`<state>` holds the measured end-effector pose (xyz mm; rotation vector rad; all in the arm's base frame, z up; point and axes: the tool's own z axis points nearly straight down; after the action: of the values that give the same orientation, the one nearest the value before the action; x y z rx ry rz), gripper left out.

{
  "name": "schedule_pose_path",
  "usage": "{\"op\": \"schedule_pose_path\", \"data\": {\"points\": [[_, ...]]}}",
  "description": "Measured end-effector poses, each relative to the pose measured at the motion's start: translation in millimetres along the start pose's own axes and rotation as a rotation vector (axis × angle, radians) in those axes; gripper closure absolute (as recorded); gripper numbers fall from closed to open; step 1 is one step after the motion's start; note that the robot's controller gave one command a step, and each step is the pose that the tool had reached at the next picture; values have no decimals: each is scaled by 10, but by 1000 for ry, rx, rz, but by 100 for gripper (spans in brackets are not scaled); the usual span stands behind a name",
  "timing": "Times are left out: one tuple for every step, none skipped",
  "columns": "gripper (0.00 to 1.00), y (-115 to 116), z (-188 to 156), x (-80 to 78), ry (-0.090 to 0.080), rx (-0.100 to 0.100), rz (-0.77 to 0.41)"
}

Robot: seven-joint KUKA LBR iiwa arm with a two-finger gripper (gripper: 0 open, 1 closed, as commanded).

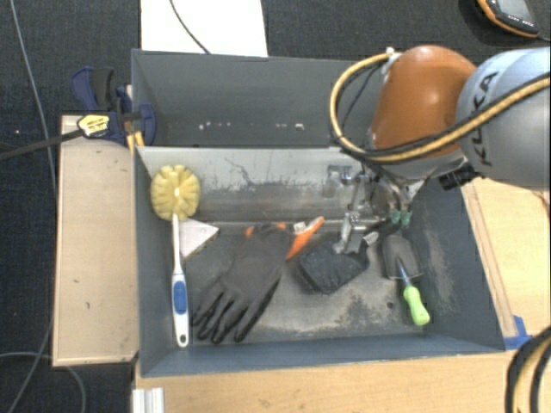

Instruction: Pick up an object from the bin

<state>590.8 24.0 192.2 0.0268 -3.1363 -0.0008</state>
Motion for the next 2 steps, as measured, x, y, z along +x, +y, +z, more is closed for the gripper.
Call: {"op": "schedule_pose_path", "data": {"points": [[0, -1, -49, -15, -9, 0, 1], [0, -533, 534, 329, 1, 1, -391]]}}
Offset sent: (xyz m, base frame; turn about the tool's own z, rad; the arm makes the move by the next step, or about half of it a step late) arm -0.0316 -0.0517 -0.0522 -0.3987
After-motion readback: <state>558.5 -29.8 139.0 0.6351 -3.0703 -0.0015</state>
